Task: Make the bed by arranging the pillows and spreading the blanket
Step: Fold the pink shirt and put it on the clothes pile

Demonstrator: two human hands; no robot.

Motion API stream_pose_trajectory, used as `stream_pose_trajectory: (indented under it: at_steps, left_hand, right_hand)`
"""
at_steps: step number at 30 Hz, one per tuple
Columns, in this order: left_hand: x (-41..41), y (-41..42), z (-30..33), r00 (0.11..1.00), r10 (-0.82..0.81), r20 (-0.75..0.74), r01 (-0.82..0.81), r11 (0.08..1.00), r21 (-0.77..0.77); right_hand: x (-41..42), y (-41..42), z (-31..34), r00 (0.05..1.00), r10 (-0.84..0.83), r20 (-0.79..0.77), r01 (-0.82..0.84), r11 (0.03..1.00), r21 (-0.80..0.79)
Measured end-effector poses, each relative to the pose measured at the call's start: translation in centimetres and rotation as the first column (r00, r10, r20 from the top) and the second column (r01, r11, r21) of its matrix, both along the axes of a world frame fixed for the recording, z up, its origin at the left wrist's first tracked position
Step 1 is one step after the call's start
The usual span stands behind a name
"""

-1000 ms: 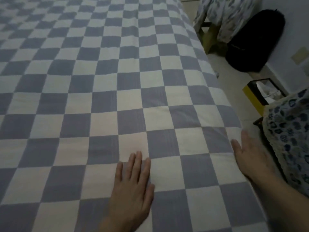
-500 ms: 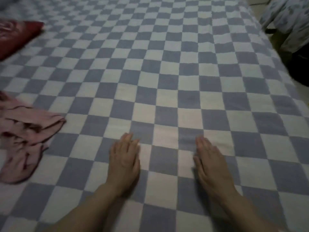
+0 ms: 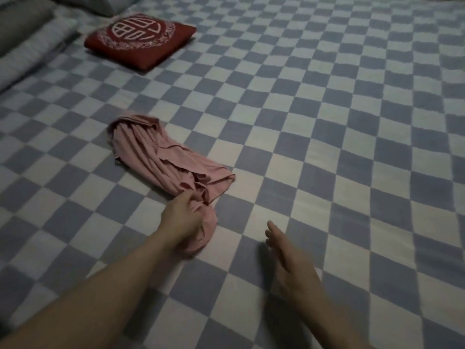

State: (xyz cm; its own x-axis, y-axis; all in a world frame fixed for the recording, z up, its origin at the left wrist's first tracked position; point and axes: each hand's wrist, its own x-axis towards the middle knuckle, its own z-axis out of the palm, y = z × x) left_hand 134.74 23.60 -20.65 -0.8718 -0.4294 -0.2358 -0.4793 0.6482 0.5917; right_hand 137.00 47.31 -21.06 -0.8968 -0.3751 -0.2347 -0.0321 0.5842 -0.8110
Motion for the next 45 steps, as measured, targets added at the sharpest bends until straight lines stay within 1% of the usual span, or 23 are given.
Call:
stream_pose_trajectory:
  at_steps: [2, 4, 5, 6, 8, 10, 12, 15, 17, 18, 21, 24, 27, 29, 30, 33, 34, 35, 37, 39, 41, 43, 45]
  left_hand:
    - [0.2, 2.6, 3.0, 0.993, -0.024, -0.119, 0.047, 0.979, 0.196]
    - [1.2, 5.0, 7.1, 0.966, -0.152, -0.211, 0.212, 0.931, 0.298]
    - [1.8, 5.9, 9.2, 0.937, -0.260, -0.232, 0.323, 0.898, 0.298]
    - [2.6, 6.7, 11.4, 0.897, -0.368, -0.245, 0.430, 0.856, 0.288]
    - [4.2, 8.0, 15.2, 0.822, -0.523, -0.226, 0.569, 0.771, 0.287]
    - [5.5, 9.2, 19.1, 0.781, -0.590, -0.205, 0.624, 0.731, 0.275]
    - [6.7, 10.6, 23.2, 0.768, -0.620, -0.162, 0.640, 0.732, 0.234]
    - [8.0, 12.5, 28.3, 0.784, -0.616, -0.079, 0.619, 0.762, 0.189]
    - [8.8, 14.4, 31.9, 0.814, -0.581, -0.011, 0.579, 0.809, 0.102]
    - [9.2, 15.7, 33.7, 0.819, -0.573, 0.011, 0.573, 0.819, 0.003]
    - [10.3, 19.5, 38.6, 0.820, -0.563, 0.106, 0.555, 0.735, -0.390]
    - [11.1, 21.7, 42.7, 0.866, -0.497, 0.065, 0.422, 0.654, -0.628]
    - [12.1, 21.9, 46.1, 0.892, -0.449, -0.061, 0.283, 0.658, -0.698]
    - [12.5, 21.9, 47.9, 0.874, -0.466, -0.133, 0.290, 0.722, -0.628]
    - [12.6, 22.1, 48.6, 0.851, -0.485, -0.198, 0.314, 0.775, -0.548]
    - [12.5, 23.3, 50.0, 0.795, -0.408, -0.450, 0.392, 0.910, -0.132]
    - [12.1, 23.6, 50.4, 0.782, -0.345, -0.518, 0.396, 0.918, -0.013]
    - [11.7, 23.8, 50.8, 0.760, -0.296, -0.579, 0.391, 0.919, 0.044]
    - [10.6, 24.4, 51.7, 0.698, -0.272, -0.662, 0.356, 0.935, -0.008]
    - [9.9, 25.1, 52.5, 0.647, -0.338, -0.683, 0.347, 0.929, -0.130]
    - [9.8, 25.6, 53.4, 0.600, -0.500, -0.625, 0.460, 0.854, -0.242]
    - [9.9, 25.6, 54.4, 0.550, -0.643, -0.533, 0.559, 0.758, -0.336]
    - [9.4, 25.9, 54.9, 0.564, -0.691, -0.452, 0.537, 0.723, -0.435]
  right_hand:
    - [-0.7, -0.5, 2.2, 0.985, -0.142, 0.094, 0.154, 0.979, -0.136]
    - [-1.9, -0.1, 4.2, 0.941, -0.234, 0.243, 0.293, 0.924, -0.244]
    - [-2.3, 0.3, 5.3, 0.929, -0.204, 0.309, 0.302, 0.902, -0.310]
    - [-2.4, 0.9, 7.0, 0.940, -0.123, 0.317, 0.236, 0.907, -0.348]
    - [-2.1, 1.9, 9.4, 0.968, 0.090, 0.234, -0.017, 0.955, -0.297]
    - [-1.2, 3.4, 12.3, 0.965, 0.253, 0.070, -0.242, 0.961, -0.136]
    - [-0.4, 5.9, 15.6, 0.966, 0.248, -0.074, -0.250, 0.968, -0.028]
    - [0.0, 11.3, 21.4, 0.986, 0.103, -0.128, -0.116, 0.989, -0.096]
    - [0.6, 15.2, 26.4, 0.975, 0.118, -0.188, -0.133, 0.989, -0.072]
    - [0.9, 17.2, 28.8, 0.965, 0.146, -0.219, -0.155, 0.988, -0.025]
    - [2.1, 22.0, 34.8, 0.909, 0.224, -0.352, -0.166, 0.968, 0.188]
    - [2.9, 26.5, 39.1, 0.867, 0.190, -0.461, -0.018, 0.936, 0.352]
    - [3.2, 31.2, 41.7, 0.850, 0.132, -0.510, 0.095, 0.914, 0.395]
    - [3.8, 34.2, 43.5, 0.875, 0.015, -0.483, 0.129, 0.956, 0.263]
    - [4.1, 35.3, 44.1, 0.890, -0.062, -0.452, 0.150, 0.975, 0.162]
    - [5.3, 36.9, 46.2, 0.852, -0.242, -0.465, 0.246, 0.968, -0.052]
    - [5.5, 37.2, 46.9, 0.818, -0.298, -0.491, 0.286, 0.953, -0.101]
    - [5.6, 37.4, 47.6, 0.779, -0.339, -0.528, 0.319, 0.939, -0.132]
    - [5.6, 38.0, 49.0, 0.736, -0.337, -0.588, 0.392, 0.919, -0.036]
    - [5.5, 38.8, 50.3, 0.758, -0.335, -0.560, 0.454, 0.887, 0.083]
    - [5.8, 39.1, 51.6, 0.776, -0.437, -0.455, 0.500, 0.866, 0.022]
    - [5.9, 39.1, 53.1, 0.781, -0.526, -0.338, 0.524, 0.845, -0.103]
    - [6.1, 38.9, 54.6, 0.804, -0.551, -0.222, 0.517, 0.833, -0.196]
